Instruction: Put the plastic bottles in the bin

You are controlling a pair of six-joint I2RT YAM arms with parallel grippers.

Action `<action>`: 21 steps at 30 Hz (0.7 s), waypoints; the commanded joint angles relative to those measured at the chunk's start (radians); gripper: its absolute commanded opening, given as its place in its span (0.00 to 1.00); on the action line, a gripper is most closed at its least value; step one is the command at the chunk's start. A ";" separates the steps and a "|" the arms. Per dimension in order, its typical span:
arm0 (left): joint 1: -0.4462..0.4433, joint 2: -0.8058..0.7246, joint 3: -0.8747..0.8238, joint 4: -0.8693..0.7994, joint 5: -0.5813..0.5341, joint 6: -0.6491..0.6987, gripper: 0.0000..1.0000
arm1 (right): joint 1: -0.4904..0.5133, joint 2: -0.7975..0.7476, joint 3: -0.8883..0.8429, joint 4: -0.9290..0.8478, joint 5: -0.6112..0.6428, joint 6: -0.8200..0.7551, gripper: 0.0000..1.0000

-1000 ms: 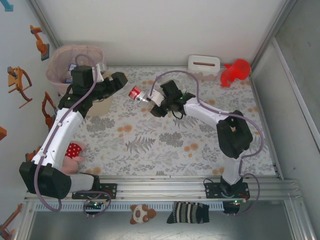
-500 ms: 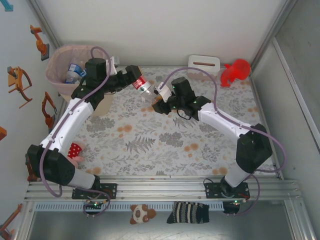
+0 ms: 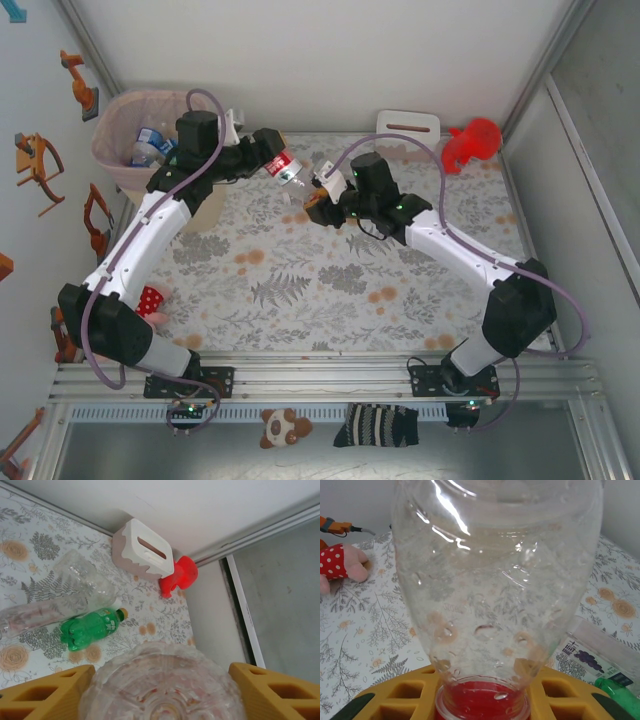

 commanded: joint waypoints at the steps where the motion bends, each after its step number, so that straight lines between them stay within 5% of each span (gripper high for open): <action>1: -0.004 -0.023 0.022 0.011 0.013 -0.016 0.63 | 0.003 -0.030 0.007 0.038 0.015 -0.008 0.16; 7: -0.005 -0.048 0.021 0.021 -0.001 -0.007 0.51 | 0.002 -0.036 0.024 0.028 0.019 0.004 0.28; 15: 0.002 -0.065 0.094 -0.069 -0.098 0.108 0.50 | 0.003 -0.075 0.028 -0.003 0.047 0.030 0.73; 21: 0.049 -0.048 0.225 -0.210 -0.198 0.247 0.50 | 0.003 -0.135 0.006 -0.033 0.067 0.034 0.74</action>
